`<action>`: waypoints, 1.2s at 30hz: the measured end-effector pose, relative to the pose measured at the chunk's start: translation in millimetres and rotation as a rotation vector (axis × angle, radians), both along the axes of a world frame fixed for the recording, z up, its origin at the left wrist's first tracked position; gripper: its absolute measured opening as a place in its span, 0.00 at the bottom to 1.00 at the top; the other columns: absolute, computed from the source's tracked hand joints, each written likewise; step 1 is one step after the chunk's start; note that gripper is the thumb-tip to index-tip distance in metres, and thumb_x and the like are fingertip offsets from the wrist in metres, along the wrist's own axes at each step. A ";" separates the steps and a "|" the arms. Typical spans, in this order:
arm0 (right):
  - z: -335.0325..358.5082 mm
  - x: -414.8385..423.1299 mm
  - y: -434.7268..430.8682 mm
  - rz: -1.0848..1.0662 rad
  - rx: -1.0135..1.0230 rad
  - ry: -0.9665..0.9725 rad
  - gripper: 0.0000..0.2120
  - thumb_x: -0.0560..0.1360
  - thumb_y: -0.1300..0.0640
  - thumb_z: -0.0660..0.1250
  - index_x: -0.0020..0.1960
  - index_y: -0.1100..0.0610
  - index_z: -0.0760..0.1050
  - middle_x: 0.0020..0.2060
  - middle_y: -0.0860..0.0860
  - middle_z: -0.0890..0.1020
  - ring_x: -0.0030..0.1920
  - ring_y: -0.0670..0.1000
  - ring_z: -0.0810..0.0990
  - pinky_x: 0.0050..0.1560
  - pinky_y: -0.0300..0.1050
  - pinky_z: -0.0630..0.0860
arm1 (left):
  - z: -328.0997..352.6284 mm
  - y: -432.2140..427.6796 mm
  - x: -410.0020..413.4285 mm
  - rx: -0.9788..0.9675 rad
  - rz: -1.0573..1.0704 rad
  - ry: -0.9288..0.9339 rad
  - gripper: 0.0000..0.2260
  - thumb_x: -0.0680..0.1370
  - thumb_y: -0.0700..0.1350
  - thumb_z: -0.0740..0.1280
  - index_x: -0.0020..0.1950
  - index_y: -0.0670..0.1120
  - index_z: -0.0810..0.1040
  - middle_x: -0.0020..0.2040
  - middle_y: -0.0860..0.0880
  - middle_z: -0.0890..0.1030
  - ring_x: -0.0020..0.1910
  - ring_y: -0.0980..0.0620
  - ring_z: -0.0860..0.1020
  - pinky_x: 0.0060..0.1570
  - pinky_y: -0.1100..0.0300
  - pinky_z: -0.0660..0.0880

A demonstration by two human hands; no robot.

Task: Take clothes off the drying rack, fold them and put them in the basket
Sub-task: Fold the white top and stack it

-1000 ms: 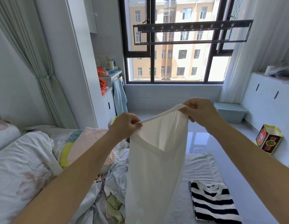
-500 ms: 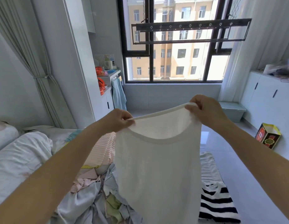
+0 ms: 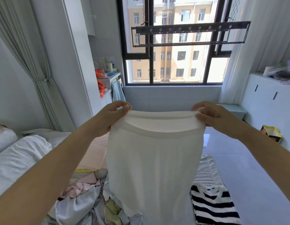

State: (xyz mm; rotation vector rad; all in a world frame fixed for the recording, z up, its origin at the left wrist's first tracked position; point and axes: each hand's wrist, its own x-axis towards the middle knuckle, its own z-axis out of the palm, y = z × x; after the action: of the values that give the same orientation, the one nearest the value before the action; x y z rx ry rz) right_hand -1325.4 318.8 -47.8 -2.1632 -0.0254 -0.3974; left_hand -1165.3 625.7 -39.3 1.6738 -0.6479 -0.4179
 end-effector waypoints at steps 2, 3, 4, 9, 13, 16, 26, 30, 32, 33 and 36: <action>-0.2 4.5 -2.6 -0.064 -0.111 -0.024 0.08 0.79 0.62 0.63 0.56 0.52 0.75 0.32 0.51 0.70 0.33 0.46 0.70 0.39 0.34 0.69 | 7.6 -3.2 -3.1 0.234 0.010 -0.214 0.09 0.72 0.54 0.69 0.48 0.52 0.76 0.43 0.48 0.79 0.40 0.50 0.77 0.41 0.59 0.77; 0.1 7.7 -2.5 -0.115 -0.187 -0.047 0.07 0.79 0.61 0.64 0.54 0.52 0.75 0.33 0.49 0.73 0.32 0.44 0.71 0.38 0.33 0.68 | 10.4 -5.6 -4.3 0.355 -0.002 -0.334 0.07 0.73 0.52 0.71 0.46 0.52 0.76 0.42 0.48 0.78 0.39 0.51 0.77 0.40 0.62 0.75; 0.5 11.0 -2.3 -0.165 -0.248 -0.070 0.05 0.78 0.61 0.65 0.51 0.52 0.76 0.35 0.46 0.75 0.34 0.42 0.73 0.38 0.33 0.68 | 13.4 -8.3 -5.5 0.447 -0.012 -0.429 0.06 0.73 0.49 0.72 0.44 0.52 0.76 0.41 0.49 0.78 0.39 0.52 0.76 0.37 0.65 0.74; 1.2 21.6 -2.9 -0.352 -0.261 -0.190 0.04 0.78 0.57 0.66 0.45 0.56 0.75 0.37 0.47 0.76 0.38 0.46 0.73 0.38 0.35 0.68 | 14.5 -8.6 2.1 0.372 0.090 -0.454 0.09 0.74 0.44 0.72 0.36 0.47 0.76 0.29 0.53 0.73 0.27 0.59 0.72 0.25 0.73 0.67; -5.8 20.3 -3.1 -0.286 -0.289 -0.130 0.08 0.80 0.55 0.61 0.48 0.60 0.71 0.36 0.50 0.73 0.35 0.49 0.70 0.35 0.38 0.65 | -1.5 -5.2 9.0 0.237 0.154 -0.376 0.07 0.75 0.44 0.70 0.37 0.47 0.78 0.31 0.52 0.75 0.32 0.57 0.73 0.33 0.67 0.72; -9.8 17.5 -0.1 -0.242 -0.257 -0.098 0.09 0.80 0.52 0.62 0.48 0.59 0.71 0.33 0.50 0.73 0.32 0.46 0.70 0.32 0.36 0.64 | -11.7 -6.5 13.2 0.128 0.244 -0.325 0.11 0.78 0.46 0.68 0.35 0.49 0.77 0.28 0.57 0.74 0.29 0.59 0.71 0.32 0.65 0.69; 5.5 4.4 -14.9 -0.174 -0.063 0.061 0.16 0.69 0.48 0.74 0.38 0.61 0.78 0.33 0.55 0.75 0.34 0.49 0.72 0.37 0.44 0.68 | 2.4 -4.7 12.7 0.391 0.124 -0.486 0.09 0.73 0.42 0.73 0.34 0.50 0.77 0.31 0.53 0.76 0.30 0.58 0.74 0.28 0.75 0.67; -0.8 4.1 -21.2 -0.212 -0.059 0.045 0.32 0.57 0.34 0.76 0.39 0.63 0.79 0.34 0.62 0.75 0.35 0.52 0.72 0.39 0.46 0.69 | -2.7 3.7 18.7 0.374 0.106 -0.483 0.06 0.71 0.44 0.74 0.36 0.52 0.80 0.29 0.55 0.80 0.30 0.58 0.76 0.35 0.68 0.72; -2.8 8.6 -19.4 -0.256 -0.101 0.011 0.18 0.65 0.49 0.77 0.40 0.65 0.79 0.37 0.66 0.78 0.36 0.53 0.72 0.40 0.45 0.69 | -9.9 2.2 20.3 0.316 0.167 -0.502 0.04 0.71 0.43 0.74 0.37 0.49 0.82 0.34 0.49 0.82 0.34 0.53 0.77 0.40 0.66 0.72; -3.0 11.4 -18.7 -0.288 -0.129 -0.012 0.14 0.68 0.54 0.76 0.40 0.65 0.79 0.36 0.65 0.78 0.36 0.53 0.72 0.39 0.43 0.69 | -12.7 0.4 20.2 0.280 0.205 -0.510 0.03 0.71 0.43 0.74 0.39 0.47 0.82 0.35 0.49 0.81 0.35 0.53 0.77 0.40 0.68 0.72; -1.7 17.2 -14.9 -0.393 -0.293 -0.066 0.13 0.73 0.53 0.72 0.36 0.58 0.72 0.31 0.52 0.75 0.33 0.50 0.71 0.33 0.42 0.65 | -17.8 -6.6 18.5 0.213 0.293 -0.573 0.05 0.75 0.44 0.70 0.39 0.47 0.80 0.32 0.57 0.78 0.33 0.59 0.74 0.36 0.70 0.68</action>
State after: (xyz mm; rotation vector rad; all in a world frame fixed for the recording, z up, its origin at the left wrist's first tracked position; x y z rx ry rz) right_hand -1308.2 303.9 -49.5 -2.4445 0.3283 -0.7272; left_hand -1146.8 619.1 -57.0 2.0752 -0.7723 0.2251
